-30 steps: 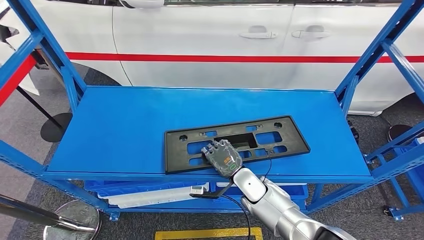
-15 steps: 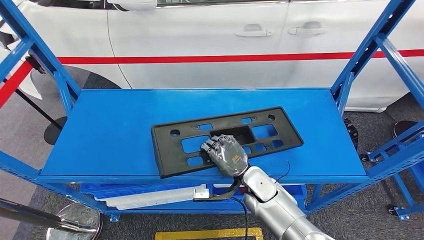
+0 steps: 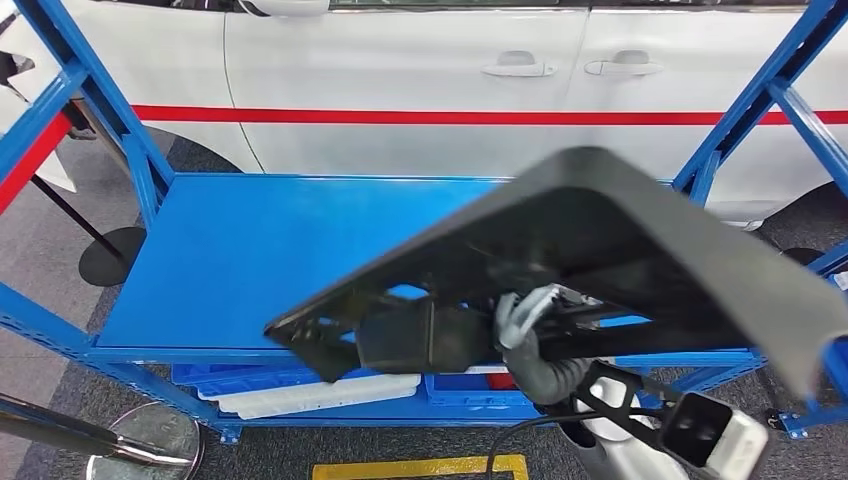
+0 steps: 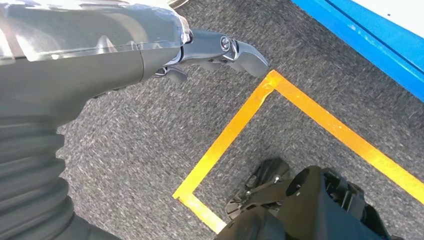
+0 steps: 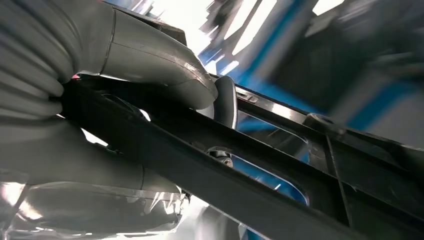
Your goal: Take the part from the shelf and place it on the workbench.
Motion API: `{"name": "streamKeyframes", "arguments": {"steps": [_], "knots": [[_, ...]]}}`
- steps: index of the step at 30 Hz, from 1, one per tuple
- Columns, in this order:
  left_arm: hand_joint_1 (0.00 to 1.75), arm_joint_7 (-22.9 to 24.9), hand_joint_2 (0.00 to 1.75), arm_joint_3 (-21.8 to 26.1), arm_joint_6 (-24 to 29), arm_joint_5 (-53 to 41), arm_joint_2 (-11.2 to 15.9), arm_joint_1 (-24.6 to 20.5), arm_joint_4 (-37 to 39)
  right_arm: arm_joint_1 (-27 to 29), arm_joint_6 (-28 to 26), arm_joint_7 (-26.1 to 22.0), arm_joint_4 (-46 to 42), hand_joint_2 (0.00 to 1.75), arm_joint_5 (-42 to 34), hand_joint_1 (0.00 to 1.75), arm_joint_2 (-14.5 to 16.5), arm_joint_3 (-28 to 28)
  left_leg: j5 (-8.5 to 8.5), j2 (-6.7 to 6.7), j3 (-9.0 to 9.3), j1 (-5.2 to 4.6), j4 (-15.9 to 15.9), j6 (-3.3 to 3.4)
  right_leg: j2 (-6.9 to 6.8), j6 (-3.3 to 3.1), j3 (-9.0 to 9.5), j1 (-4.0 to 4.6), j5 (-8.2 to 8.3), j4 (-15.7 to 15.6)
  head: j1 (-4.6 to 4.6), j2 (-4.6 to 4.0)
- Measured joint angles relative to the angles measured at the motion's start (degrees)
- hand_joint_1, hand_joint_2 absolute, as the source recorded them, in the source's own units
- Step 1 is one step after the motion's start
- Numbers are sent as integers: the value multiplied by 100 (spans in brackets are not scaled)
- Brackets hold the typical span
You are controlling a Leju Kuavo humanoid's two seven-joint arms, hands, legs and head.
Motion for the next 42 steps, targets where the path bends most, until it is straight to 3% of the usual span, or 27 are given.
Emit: {"name": "streamKeyframes", "arguments": {"steps": [1,3,5,8,10,11,13,15,16,17,20,21,24,26,29,30,31,32,34,36,37,39,40,42], "knots": [[0,-15,175,0,2,0,0,-7,0,14,335,0,-99,175,-334,175,49,-55,-2,-4,5,-6,1,0,0,-12,30,1,117,-81,0,0],[0,-42,175,-1,4,-1,-2,-28,0,15,721,0,-249,175,-822,175,121,-124,-11,-14,24,-15,2,-9,0,-73,337,12,525,-769,0,0],[0,-76,175,-2,2,-1,-7,-49,0,3,898,6,-350,175,-1106,175,179,-157,-22,-18,18,-41,12,-44,-2,-134,625,42,759,-1416,-1,0],[0,-171,175,-3,-19,-1,-9,-60,0,-5,1254,69,-364,175,-1773,175,215,-172,-12,-17,1,-58,-5,-136,3,-177,678,56,781,-1598,-2,0],[0,-210,175,-7,-23,-4,-6,-61,0,-3,1501,115,-271,175,-2152,175,215,-166,-122,-11,-25,-57,91,-192,-17,-229,696,24,830,-1654,-1,0],[0,-212,175,-9,-19,-6,-4,-60,0,-1,1608,121,-185,175,-2239,175,215,-154,-274,-7,-99,-54,288,-214,-31,-255,704,9,854,-1680,-2,0],[0,-178,175,-9,11,-7,4,-46,0,2,1736,111,28,175,-2250,175,210,-95,-685,-2,-373,-34,979,-250,-50,-282,687,13,875,-1682,-2,0],[0,-92,175,-9,49,-7,32,-19,0,-21,1721,115,224,175,-2230,175,187,14,-876,-1,-569,-17,1510,-280,-56,-291,654,19,881,-1660,-2,0],[0,-46,175,-9,60,-7,54,-10,0,-48,1676,128,291,175,-2236,175,169,69,-816,0,-538,-10,1495,-289,-57,-292,636,20,882,-1641,-2,0],[0,-1,175,-9,67,-7,82,-8,0,-81,1618,143,341,175,-2237,175,152,119,-660,1,-399,-3,1253,-291,-58,-290,620,18,881,-1617,-2,0],[0,176,175,-9,110,-7,166,-8,4,-139,1378,123,411,175,-2106,175,119,203,-239,-3,140,-8,211,-260,-56,-250,570,36,881,-1544,-2,0],[0,267,175,-9,141,-7,188,-2,10,-132,1270,99,417,175,-2000,175,112,226,-203,-7,203,-18,64,-236,-54,-222,552,44,892,-1529,-2,0],[0,585,175,-9,222,-7,243,49,36,-44,889,52,386,175,-1528,175,103,278,-136,-5,158,-22,24,-137,-46,-119,508,46,930,-1519,-1,0],[0,792,175,-19,234,-7,277,69,52,40,647,51,314,175,-1197,175,102,289,-44,10,91,1,-16,-52,-37,-60,416,36,700,-1333,0,0],[0,1039,175,-87,227,-7,315,76,73,190,541,47,235,175,-880,175,99,297,77,19,-70,-4,-18,1,-31,1,128,10,-15,-376,0,0],[0,1084,175,-110,226,-7,319,80,79,238,563,44,229,175,-834,175,96,301,112,19,-132,-8,-7,0,-32,12,86,7,-127,-106,0,0],[0,1114,175,-127,226,-7,321,84,84,273,586,43,227,175,-813,175,93,304,147,19,-192,-10,5,-5,-33,17,127,5,-117,-10,0,0],[0,1131,175,-140,226,-7,321,88,86,292,600,42,225,175,-802,175,90,308,181,20,-251,-10,20,-14,-33,16,264,5,-7,-116,0,0],[0,1146,175,-183,226,-7,320,92,87,301,608,40,202,175,-797,175,88,313,248,16,-350,-12,49,-46,-33,-7,776,6,263,-806,0,0],[0,1149,175,-227,227,-7,317,95,88,300,627,39,158,175,-792,175,88,314,324,11,-404,-24,59,-103,-25,-62,1211,32,328,-1499,-1,0],[0,1145,175,-240,228,-7,316,98,90,299,652,39,142,175,-785,175,88,315,370,9,-415,-29,49,-138,-21,-92,1296,50,312,-1666,-1,0],[0,1132,175,-245,238,-7,317,105,98,307,741,39,120,175,-729,175,87,313,448,5,-431,-32,18,-208,-25,-164,1261,54,378,-1716,-1,0],[0,1125,175,-248,250,-7,316,110,104,312,796,39,103,175,-684,175,86,309,400,4,-465,-29,46,-237,-34,-209,1220,42,422,-1727,-1,0],[0,1133,175,-252,277,-7,314,123,114,328,879,38,41,175,-608,175,84,297,16,7,-606,-22,394,-274,-57,-310,1116,18,523,-1748,-2,0]]}}
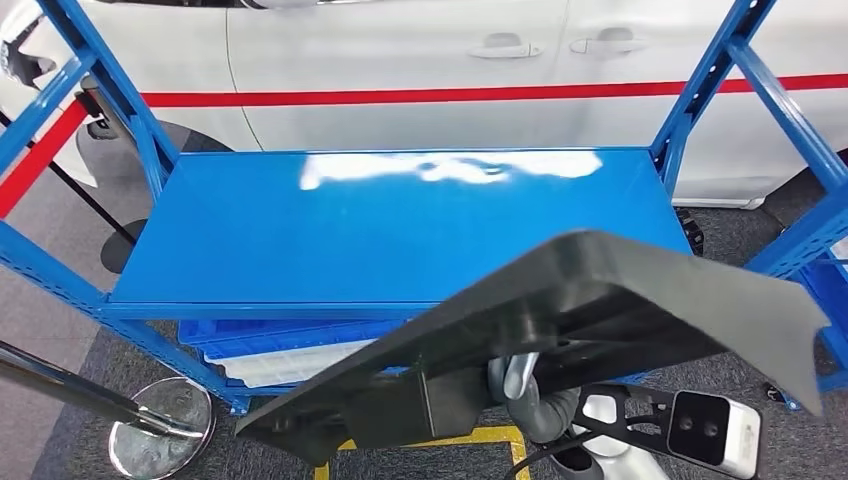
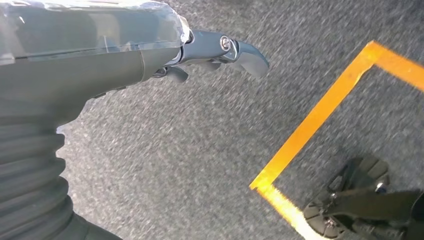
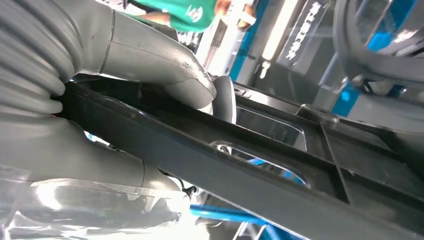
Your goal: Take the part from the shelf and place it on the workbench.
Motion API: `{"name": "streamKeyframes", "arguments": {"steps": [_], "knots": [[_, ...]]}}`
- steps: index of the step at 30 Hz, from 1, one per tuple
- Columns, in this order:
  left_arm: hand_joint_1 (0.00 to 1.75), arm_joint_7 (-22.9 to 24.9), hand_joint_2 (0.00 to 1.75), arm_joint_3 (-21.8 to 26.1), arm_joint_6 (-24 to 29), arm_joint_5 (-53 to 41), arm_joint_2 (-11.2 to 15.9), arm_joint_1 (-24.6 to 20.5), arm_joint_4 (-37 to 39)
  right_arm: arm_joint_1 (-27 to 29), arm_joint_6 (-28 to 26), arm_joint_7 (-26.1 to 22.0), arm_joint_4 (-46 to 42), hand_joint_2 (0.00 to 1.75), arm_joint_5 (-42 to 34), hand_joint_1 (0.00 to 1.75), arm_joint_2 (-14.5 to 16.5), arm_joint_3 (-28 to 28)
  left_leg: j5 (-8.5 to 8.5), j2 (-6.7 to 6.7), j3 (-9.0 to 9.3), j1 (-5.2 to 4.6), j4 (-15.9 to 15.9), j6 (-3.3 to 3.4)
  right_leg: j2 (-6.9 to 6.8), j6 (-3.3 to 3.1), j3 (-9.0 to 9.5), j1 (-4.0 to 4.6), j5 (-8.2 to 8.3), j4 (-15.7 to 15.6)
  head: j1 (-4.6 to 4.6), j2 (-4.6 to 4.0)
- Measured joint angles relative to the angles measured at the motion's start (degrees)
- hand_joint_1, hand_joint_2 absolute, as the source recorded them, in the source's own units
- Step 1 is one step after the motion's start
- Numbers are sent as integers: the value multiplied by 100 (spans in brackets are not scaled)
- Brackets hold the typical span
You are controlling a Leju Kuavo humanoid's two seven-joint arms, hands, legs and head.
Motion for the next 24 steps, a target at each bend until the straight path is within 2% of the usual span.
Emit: {"name": "streamKeyframes", "arguments": {"steps": [2,3,4,5,6,7,9,10,11,13,14,15,17,18,19,20,21,22,24], "knots": [[0,27,175,-2,20,0,-2,8,0,12,45,-10,-62,175,40,175,-1,-21,-495,4,-200,9,730,-18,-13,-58,-114,25,87,3,-1,0],[0,41,175,-3,26,0,-2,10,0,18,63,-16,-78,175,56,175,-4,-32,-588,4,-265,9,1072,-25,-17,-65,-167,40,130,6,-1,0],[0,52,175,-4,30,0,-2,11,0,25,81,-22,-89,175,70,175,-8,-44,-560,4,-273,9,1288,-27,-21,-66,-221,54,178,15,-1,0],[0,61,175,-5,33,0,-2,13,0,32,97,-26,-97,175,78,175,-14,-56,-438,4,-187,9,1307,-19,-22,-62,-274,68,220,27,-1,0],[0,70,175,-7,35,0,-2,14,0,36,108,-28,-108,175,74,175,-22,-69,-281,3,22,7,1072,4,-21,-54,-322,80,255,44,-1,0],[0,77,175,-9,37,0,-1,12,1,37,118,-30,-119,175,59,175,-34,-87,-184,1,306,2,677,42,-21,-45,-362,88,284,65,-1,0],[0,86,175,-11,45,0,0,2,5,31,174,-33,-139,175,-2,175,-81,-152,-180,-1,841,-24,-133,110,-22,-5,-426,108,325,105,0,0],[0,87,175,-14,53,0,-3,-2,8,28,232,-33,-143,175,-45,175,-121,-205,-224,-3,966,-41,-348,132,-26,25,-448,109,349,117,0,0],[0,89,175,-19,62,0,-8,-2,10,25,307,-33,-146,175,-94,175,-167,-268,-245,-4,1005,-56,-438,139,-29,61,-470,108,379,122,1,0],[0,91,175,-26,77,0,-31,8,11,25,471,-34,-146,175,-205,175,-268,-408,-184,8,951,-37,-503,184,-20,135,-524,106,375,153,1,0],[0,91,175,-28,81,0,-44,11,11,23,539,-34,-144,175,-254,175,-313,-473,-136,19,907,-21,-530,220,-10,173,-576,103,261,245,2,0],[0,88,175,-28,87,0,-62,13,11,20,585,-35,-137,175,-298,175,-355,-526,-75,30,849,-4,-551,255,2,210,-655,95,53,440,2,0],[0,68,175,-27,101,0,-96,12,11,0,626,-36,-97,175,-390,175,-430,-585,33,41,713,-5,-546,290,13,272,-863,56,-468,1099,2,0],[0,50,175,-26,109,0,-113,14,11,-27,627,-35,-58,175,-450,175,-469,-594,87,44,636,-5,-535,288,14,300,-946,37,-631,1441,2,0],[0,30,175,-20,118,0,-130,16,11,-67,626,-36,-8,175,-523,175,-510,-596,137,47,555,-4,-521,282,14,325,-967,18,-659,1658,2,0],[0,9,175,-11,127,0,-147,18,11,-118,626,-36,44,175,-599,175,-552,-597,186,50,470,0,-499,271,14,347,-902,-3,-564,1698,2,0],[0,-12,175,0,135,0,-163,19,11,-170,626,-36,92,175,-665,175,-592,-599,230,53,387,5,-471,256,13,366,-734,-26,-385,1523,2,0],[0,-37,175,11,139,0,-178,21,11,-222,626,-36,131,175,-721,175,-629,-603,272,52,308,10,-434,235,13,379,-467,-50,-224,1166,2,0],[0,-83,175,21,141,0,-196,28,11,-308,618,-36,180,175,-796,175,-684,-614,345,41,196,1,-367,177,23,359,51,-55,-150,384,1,0]]}}
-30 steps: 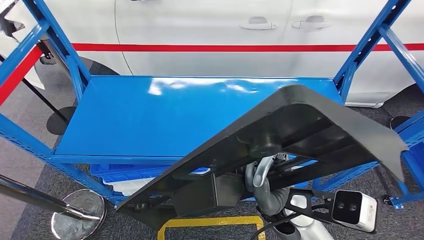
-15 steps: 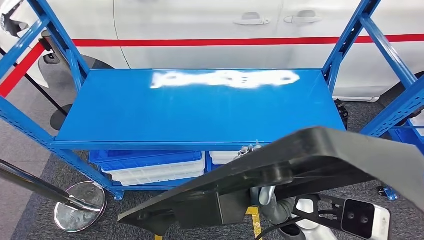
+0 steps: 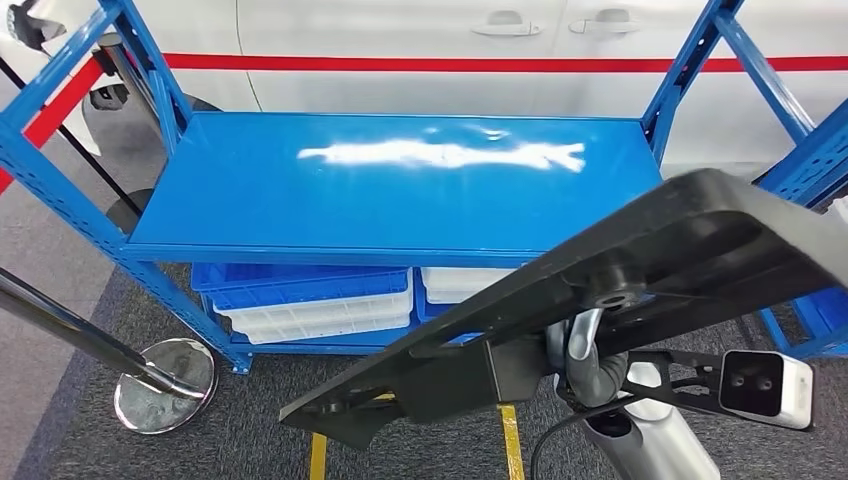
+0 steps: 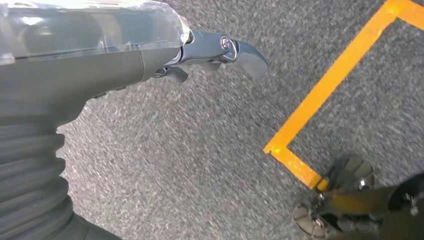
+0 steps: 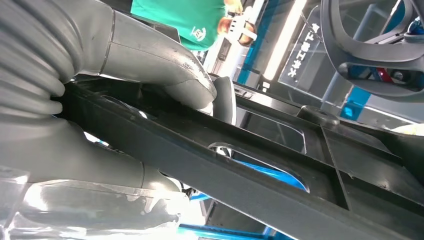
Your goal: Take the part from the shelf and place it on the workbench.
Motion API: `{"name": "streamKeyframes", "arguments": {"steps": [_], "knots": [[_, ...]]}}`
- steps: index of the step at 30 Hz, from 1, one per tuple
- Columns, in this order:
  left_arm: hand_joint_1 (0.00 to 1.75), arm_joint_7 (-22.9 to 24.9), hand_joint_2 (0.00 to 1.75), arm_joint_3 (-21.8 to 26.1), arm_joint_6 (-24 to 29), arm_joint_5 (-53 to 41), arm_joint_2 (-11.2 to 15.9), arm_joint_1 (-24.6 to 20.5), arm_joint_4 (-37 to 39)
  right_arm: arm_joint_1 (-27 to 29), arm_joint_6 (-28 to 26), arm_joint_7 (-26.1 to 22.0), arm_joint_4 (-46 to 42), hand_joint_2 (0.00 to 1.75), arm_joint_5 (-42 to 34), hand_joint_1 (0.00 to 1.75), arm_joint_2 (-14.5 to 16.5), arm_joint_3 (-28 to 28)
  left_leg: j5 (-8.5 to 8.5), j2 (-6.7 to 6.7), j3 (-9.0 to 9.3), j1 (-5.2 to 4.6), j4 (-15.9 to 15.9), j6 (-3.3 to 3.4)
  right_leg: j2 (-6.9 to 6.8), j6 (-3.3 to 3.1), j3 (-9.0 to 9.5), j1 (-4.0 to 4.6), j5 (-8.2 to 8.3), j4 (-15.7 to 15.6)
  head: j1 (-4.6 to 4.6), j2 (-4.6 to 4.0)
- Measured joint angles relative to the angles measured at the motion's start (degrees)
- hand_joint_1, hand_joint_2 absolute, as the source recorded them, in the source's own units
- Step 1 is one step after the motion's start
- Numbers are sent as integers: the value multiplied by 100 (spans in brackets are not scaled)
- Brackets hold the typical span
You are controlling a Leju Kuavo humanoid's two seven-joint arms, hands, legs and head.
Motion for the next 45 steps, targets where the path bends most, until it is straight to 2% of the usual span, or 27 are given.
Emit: {"name": "streamKeyframes", "arguments": {"steps": [2,4,5,6,8,9,10,12,14,16,18,20,22,24,25,27,29,31,33,35,36,39,40,41,42,43,45], "knots": [[0,-25,175,2,4,0,-6,7,1,-75,-49,0,33,175,-50,175,-28,-9,88,-9,-41,-12,11,-70,20,-76,165,29,-62,-329,-1,0],[0,-31,175,2,10,0,-8,17,7,-183,-174,0,74,175,-109,175,-53,-9,148,-15,-76,-4,-1,-146,13,-181,79,32,25,-329,0,0],[0,-32,175,1,13,-2,-9,20,10,-259,-266,0,97,175,-153,175,-67,3,49,-17,-123,3,62,-176,4,-241,17,27,89,-326,0,0],[0,-35,175,0,13,-2,-10,23,14,-341,-362,0,118,175,-205,175,-84,24,-156,-19,-190,12,214,-200,-8,-294,-52,18,161,-334,0,0],[0,-43,175,-2,10,-2,-13,15,19,-512,-557,0,151,175,-321,175,-126,99,-774,-17,-370,25,867,-230,-15,-360,-224,30,307,-332,-1,0],[0,-46,175,-2,8,-1,-14,9,19,-585,-638,0,164,175,-371,175,-152,147,-992,-16,-441,28,1255,-242,-17,-372,-313,46,376,-326,-1,0],[0,-49,175,-3,5,0,-14,6,19,-645,-707,0,173,175,-417,175,-180,198,-1077,-16,-466,29,1575,-249,-20,-377,-409,64,445,-318,-1,0],[0,-53,175,-4,0,0,-14,4,18,-728,-793,0,181,175,-469,175,-231,284,-854,-17,-273,26,1683,-228,-25,-376,-593,97,568,-291,-2,0],[0,-57,175,-5,-2,0,-8,-3,19,-801,-822,0,183,175,-488,175,-271,345,-609,-22,282,3,1043,-147,-26,-363,-744,126,672,-256,-2,0],[0,-66,175,-5,-3,0,4,-22,24,-865,-848,0,182,175,-500,175,-308,387,-690,-24,863,-33,181,-75,-33,-330,-830,147,766,-229,-1,0],[0,-82,175,-9,-13,0,9,-38,30,-914,-931,0,182,175,-520,175,-347,428,-762,-23,1041,-70,-210,-36,-46,-269,-880,131,877,-242,-1,0],[0,-95,175,-16,-43,0,9,-34,33,-950,-1076,0,181,175,-548,175,-410,483,-636,-10,959,-63,-265,23,-37,-197,-944,103,871,-232,0,0],[0,-99,175,-21,-69,0,10,-29,38,-974,-1213,0,179,175,-574,175,-490,540,-476,15,836,-36,-306,90,-14,-146,-1064,81,443,84,1,0],[0,-99,175,-24,-74,0,10,-30,41,-992,-1280,0,178,175,-594,175,-553,587,-338,26,658,-40,-291,116,-5,-107,-1222,51,-130,797,1,0],[0,-100,175,-25,-75,0,9,-29,42,-995,-1294,0,178,175,-601,175,-578,608,-275,27,562,-38,-275,107,-5,-85,-1266,38,-245,1145,1,0],[0,-100,175,-25,-78,0,8,-29,42,-1000,-1314,0,178,175,-607,175,-610,647,-167,34,357,-21,-210,74,-6,-42,-1151,13,-46,1401,1,0],[0,-100,175,-25,-80,0,11,-30,42,-1016,-1322,0,176,175,-609,175,-629,678,-94,38,152,5,-102,20,-9,2,-684,-27,231,901,1,0],[0,-102,175,-26,-80,1,18,-30,44,-1040,-1332,0,159,175,-624,175,-642,693,-36,33,18,6,13,-50,-2,-25,-141,-22,103,115,-1,0],[0,-106,175,-37,-83,4,22,-28,45,-1054,-1347,-1,131,175,-676,175,-662,707,46,33,-26,-2,54,-122,22,-123,46,10,-47,-222,-2,0],[0,-113,175,-67,-99,7,25,-18,51,-1037,-1310,-1,106,175,-723,175,-677,722,36,35,-72,17,70,-197,40,-243,-45,6,40,-210,0,0],[0,-117,175,-91,-111,2,27,-12,54,-1010,-1255,-1,89,175,-725,175,-678,723,-108,35,-120,26,163,-226,47,-302,-105,8,102,-211,-1,0],[0,-133,175,-154,-135,-5,29,-5,57,-863,-1041,0,31,175,-650,175,-672,677,-916,32,-348,36,1033,-261,91,-401,-328,39,302,-207,-2,0],[0,-137,175,-162,-140,-3,29,-7,58,-810,-986,0,19,175,-606,175,-666,658,-1072,31,-399,34,1387,-259,115,-412,-413,60,366,-199,-2,0],[0,-140,175,-165,-147,-1,30,-10,60,-767,-944,-1,10,175,-540,175,-654,643,-1092,30,-395,28,1631,-246,136,-423,-502,83,428,-188,-2,0],[0,-143,175,-168,-153,0,30,-12,61,-734,-906,-1,6,175,-455,175,-635,629,-988,26,-306,16,1687,-216,159,-432,-589,110,489,-177,-2,0],[0,-144,175,-173,-158,0,30,-17,61,-707,-870,-1,0,175,-359,175,-610,614,-820,17,-118,-2,1533,-166,183,-440,-670,137,548,-169,-2,0],[0,-147,175,-182,-162,-1,45,-43,65,-677,-815,0,-22,175,-201,175,-549,580,-650,-40,474,-65,749,-5,222,-437,-788,176,657,-160,-2,0]]}}
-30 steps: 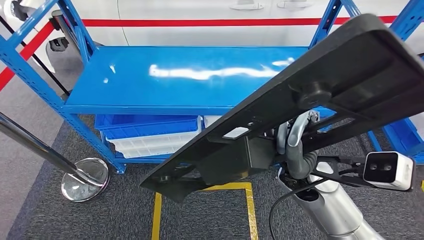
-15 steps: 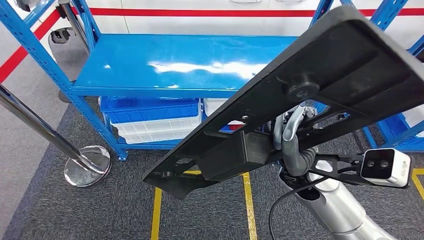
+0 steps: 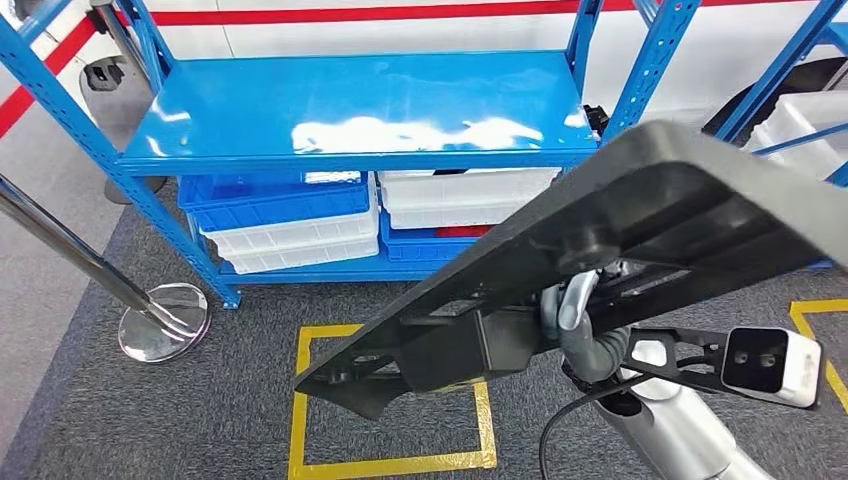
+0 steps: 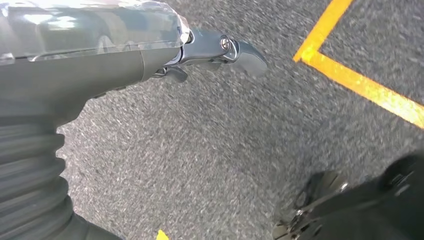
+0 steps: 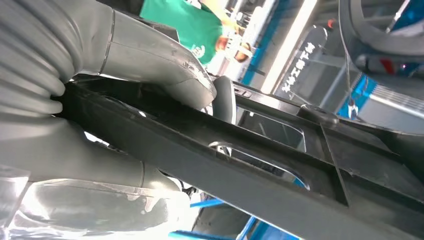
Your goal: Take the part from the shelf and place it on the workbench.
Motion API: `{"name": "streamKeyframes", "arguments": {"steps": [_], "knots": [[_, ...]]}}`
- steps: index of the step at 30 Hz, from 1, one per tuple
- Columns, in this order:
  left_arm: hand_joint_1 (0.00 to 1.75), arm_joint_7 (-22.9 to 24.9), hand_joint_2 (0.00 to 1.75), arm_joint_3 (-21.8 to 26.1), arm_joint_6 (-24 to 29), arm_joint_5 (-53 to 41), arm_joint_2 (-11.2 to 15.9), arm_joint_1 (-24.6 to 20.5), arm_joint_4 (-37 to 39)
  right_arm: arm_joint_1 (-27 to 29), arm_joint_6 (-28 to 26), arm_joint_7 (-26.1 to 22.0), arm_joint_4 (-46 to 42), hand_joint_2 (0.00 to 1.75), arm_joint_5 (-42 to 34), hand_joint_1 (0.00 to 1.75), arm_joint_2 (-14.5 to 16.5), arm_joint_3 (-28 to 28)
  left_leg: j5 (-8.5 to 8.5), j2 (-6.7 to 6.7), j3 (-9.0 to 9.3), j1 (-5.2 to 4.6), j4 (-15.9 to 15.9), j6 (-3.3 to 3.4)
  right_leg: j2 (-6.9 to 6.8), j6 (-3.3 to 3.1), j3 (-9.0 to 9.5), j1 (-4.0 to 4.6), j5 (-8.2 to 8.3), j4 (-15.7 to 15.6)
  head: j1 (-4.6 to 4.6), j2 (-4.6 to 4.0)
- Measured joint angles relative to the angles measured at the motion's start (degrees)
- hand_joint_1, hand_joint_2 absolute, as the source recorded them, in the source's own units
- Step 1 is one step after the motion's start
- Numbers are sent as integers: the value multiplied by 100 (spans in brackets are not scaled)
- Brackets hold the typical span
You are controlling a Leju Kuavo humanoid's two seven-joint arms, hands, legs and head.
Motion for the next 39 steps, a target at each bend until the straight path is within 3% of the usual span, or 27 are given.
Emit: {"name": "streamKeyframes", "arguments": {"steps": [2,3,5,6,7,9,10,11,13,14,15,17,18,20,21,23,25,26,27,28,30,32,34,36,37,39], "knots": [[0,-16,175,-4,2,0,23,-36,7,8,27,-1,-25,175,68,175,55,-30,-79,-53,457,-57,-723,78,12,48,-47,-17,101,-13,1,0],[0,-25,175,-4,3,1,33,-46,10,10,36,-1,-31,175,81,175,79,-40,-101,-59,538,-78,-888,86,14,85,-58,-40,155,-33,1,0],[0,-39,175,-6,-1,10,30,-53,13,22,58,-1,-36,175,95,175,117,-57,51,-32,510,-90,-1031,94,21,159,-95,-70,232,-87,1,0],[0,-43,175,-7,-4,13,28,-55,14,29,68,-2,-36,175,99,175,127,-66,144,-8,474,-76,-1105,119,1,190,-141,-62,135,-46,1,0],[0,-47,175,-8,-8,15,26,-54,14,35,76,-2,-36,175,101,175,133,-75,239,18,417,-57,-1173,133,-34,218,-203,-53,-70,85,2,0],[0,-49,175,-12,-11,13,19,-46,14,50,83,-2,-36,175,102,175,142,-89,389,59,259,-39,-1200,145,-126,268,-344,-74,-663,668,3,0],[0,-49,175,-14,-11,13,15,-40,14,62,83,-1,-36,175,100,175,146,-93,443,77,169,-35,-1177,136,-154,295,-394,-97,-850,1017,2,0],[0,-49,175,-17,-11,12,9,-38,14,77,83,-1,-36,175,96,175,149,-97,489,96,70,-30,-1140,124,-171,323,-404,-119,-890,1301,2,0],[0,-48,175,-25,-13,12,-1,-39,14,100,80,-1,-36,175,81,175,147,-112,562,129,-150,-3,-1022,86,-191,381,-208,-160,-599,1391,2,0],[0,-45,175,-32,-13,12,-5,-40,14,106,78,-1,-36,175,71,175,147,-124,589,142,-261,14,-945,60,-206,410,20,-181,-435,1154,2,0],[0,-42,175,-45,-13,12,-7,-41,14,108,72,-2,-36,175,63,175,146,-137,612,151,-363,22,-869,32,-224,433,291,-186,-403,794,2,0],[0,-36,175,-79,-11,10,-8,-39,14,117,43,-1,-44,175,47,175,145,-169,668,160,-489,24,-762,-27,-239,383,717,-162,-572,119,0,0],[0,-38,175,-95,-10,10,-7,-39,14,123,17,-1,-48,175,34,175,140,-179,707,161,-518,20,-749,-56,-236,339,792,-138,-665,-45,1,0],[0,-47,175,-118,-2,10,-5,-35,15,137,-41,-1,-49,175,-4,175,120,-189,776,156,-558,25,-767,-124,-234,225,754,-140,-621,-106,2,0],[0,-51,175,-122,2,8,-3,-32,15,138,-69,-2,-49,175,-25,175,107,-189,723,144,-597,30,-737,-157,-237,177,716,-151,-578,-126,2,0],[0,-42,175,-126,5,3,2,-26,16,138,-145,-2,-49,175,-55,175,86,-189,338,110,-736,49,-370,-216,-245,88,635,-171,-475,-153,2,0],[0,-20,175,-132,6,1,4,-24,16,142,-245,-2,-49,175,-76,175,63,-186,-141,92,-917,64,371,-260,-242,60,551,-160,-400,-148,1,0],[0,-9,175,-140,7,1,4,-24,16,147,-298,-2,-48,175,-86,175,47,-184,-233,92,-973,70,687,-274,-241,61,511,-155,-369,-143,2,0],[0,2,175,-150,7,1,5,-24,16,153,-344,-2,-46,175,-95,175,30,-182,-197,92,-956,74,833,-280,-237,67,472,-151,-343,-135,1,0],[0,12,175,-160,9,1,5,-24,16,159,-384,-2,-46,175,-106,175,11,-181,-69,91,-842,78,760,-277,-231,76,439,-150,-322,-125,0,0],[0,32,175,-174,16,1,14,-28,16,164,-451,-2,-46,175,-120,175,-38,-181,201,74,-342,77,51,-239,-221,100,395,-146,-303,-100,1,0],[0,40,175,-200,21,1,32,-34,16,163,-511,-2,-49,175,-124,175,-121,-183,241,47,81,50,-637,-189,-222,147,370,-136,-282,-82,2,0],[0,41,175,-233,17,1,43,-36,16,170,-544,-2,-54,175,-123,175,-217,-189,194,36,168,21,-822,-156,-227,208,352,-134,-246,-86,2,0],[0,43,175,-252,10,1,49,-39,16,182,-547,-2,-65,175,-118,175,-300,-205,212,38,181,50,-909,-101,-228,257,313,-133,-300,-43,2,0],[0,43,175,-256,7,1,51,-41,16,185,-546,-2,-72,175,-114,175,-338,-215,227,39,184,64,-951,-57,-225,276,249,-130,-409,92,3,0],[0,43,175,-260,5,1,51,-41,16,196,-545,-2,-81,175,-108,175,-401,-229,257,38,165,66,-979,19,-218,303,-19,-130,-768,702,3,0]]}}
